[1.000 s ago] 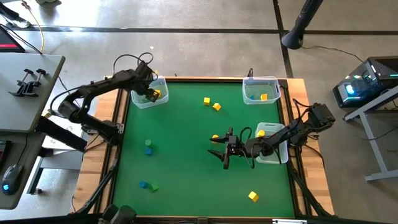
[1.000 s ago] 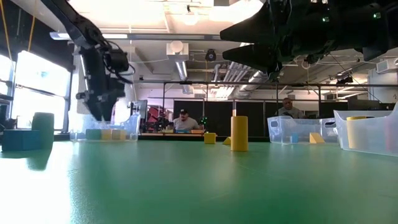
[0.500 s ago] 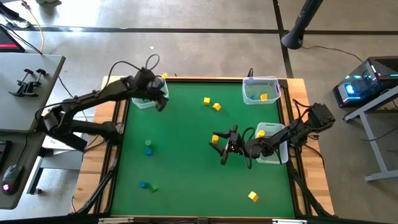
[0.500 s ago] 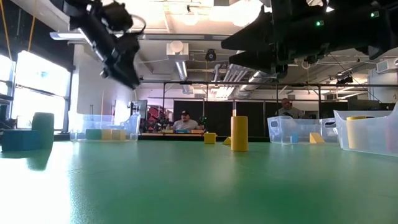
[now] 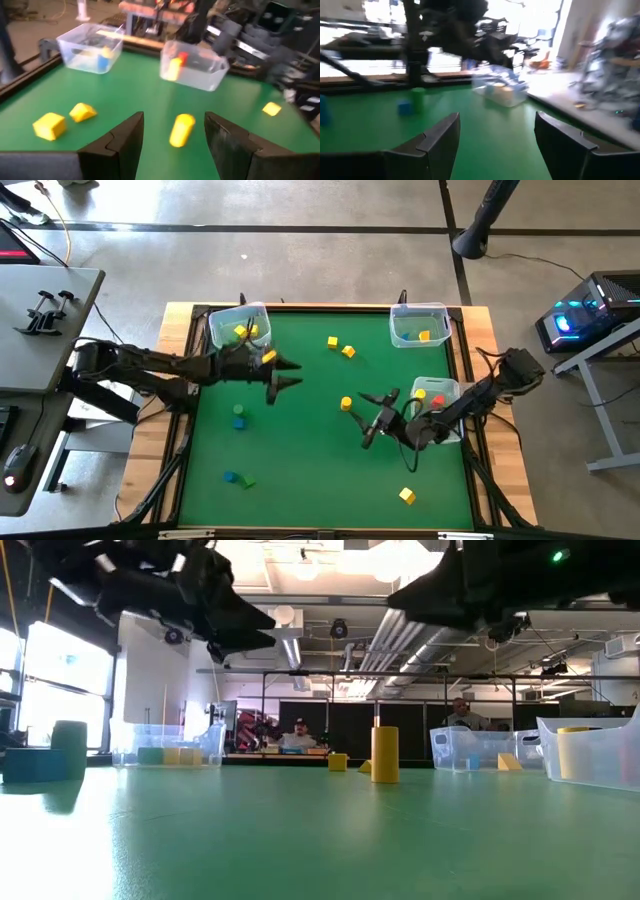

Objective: Sort blocks by size
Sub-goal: Put the yellow triangular block into the top right transparent bin

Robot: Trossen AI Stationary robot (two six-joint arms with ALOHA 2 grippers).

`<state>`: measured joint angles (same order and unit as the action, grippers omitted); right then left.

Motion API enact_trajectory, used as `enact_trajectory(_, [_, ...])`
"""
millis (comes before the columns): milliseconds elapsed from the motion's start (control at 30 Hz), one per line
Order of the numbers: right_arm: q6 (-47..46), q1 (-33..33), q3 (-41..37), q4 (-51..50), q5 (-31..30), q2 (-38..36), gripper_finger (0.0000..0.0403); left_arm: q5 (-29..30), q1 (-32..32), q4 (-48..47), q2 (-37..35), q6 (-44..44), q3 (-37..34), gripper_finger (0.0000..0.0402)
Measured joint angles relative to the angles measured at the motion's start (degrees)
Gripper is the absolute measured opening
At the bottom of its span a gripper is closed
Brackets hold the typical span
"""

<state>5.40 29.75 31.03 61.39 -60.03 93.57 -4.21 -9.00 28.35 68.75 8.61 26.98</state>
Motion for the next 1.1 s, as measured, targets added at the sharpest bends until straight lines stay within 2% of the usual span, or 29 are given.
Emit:
enact_trajectory(133, [4.0, 2.8, 0.0, -1.0, -9.2, -4.4, 0.0245, 5.9, 5.8, 7.8, 1.7, 2.3, -3.8, 0.0195])
enact_trajectory(200, [4.1, 3.1, 0.0, -3.0, -10.3, -8.3, 0.0245, 9.1, 8.3, 10.0, 3.1, 2.2, -4.4, 0.0195])
enact_trajectory(267, [3.5, 2.3, 0.0, -6.9, -8.5, -12.8, 0.0245, 11.2, 10.1, 10.1, 4.3, 1.7, -4.6, 0.0195])
enact_trajectory(367, [-0.1, -0.8, 0.0, -16.7, -1.6, -19.8, 0.0245, 13.1, 11.7, 11.9, 6.4, 0.4, -4.5, 0.0195])
enact_trajectory(467, [-8.2, -7.2, 0.0, -28.9, 9.8, -25.5, 0.0245, 14.0, 12.1, 13.6, 8.3, -0.7, -4.5, 0.0195])
enact_trajectory(567, [-16.3, -15.9, 0.0, -40.5, 21.9, -27.6, 0.0245, 14.1, 12.0, 15.6, 9.9, -0.8, -4.5, 0.0195])
enact_trajectory(633, [-19.6, -22.0, 0.0, -45.5, 27.1, -27.0, 0.0245, 14.1, 11.7, 16.1, 10.7, -0.8, -4.5, 0.0195])
enact_trajectory(733, [-20.0, -30.0, 0.0, -46.8, 33.6, -23.9, 0.0245, 14.0, 11.3, 16.5, 11.7, -0.8, -4.5, 0.0195])
enact_trajectory(933, [-11.6, -40.2, 0.0, -40.6, 43.4, -15.3, 0.0245, 14.3, 11.2, 17.0, 12.2, -0.8, -4.5, 0.0195])
enact_trajectory(1100, [-10.8, -44.5, 2.5, -39.1, 44.7, -8.7, 0.0246, 14.3, 11.2, 17.0, 12.2, -0.8, -4.5, 0.0195])
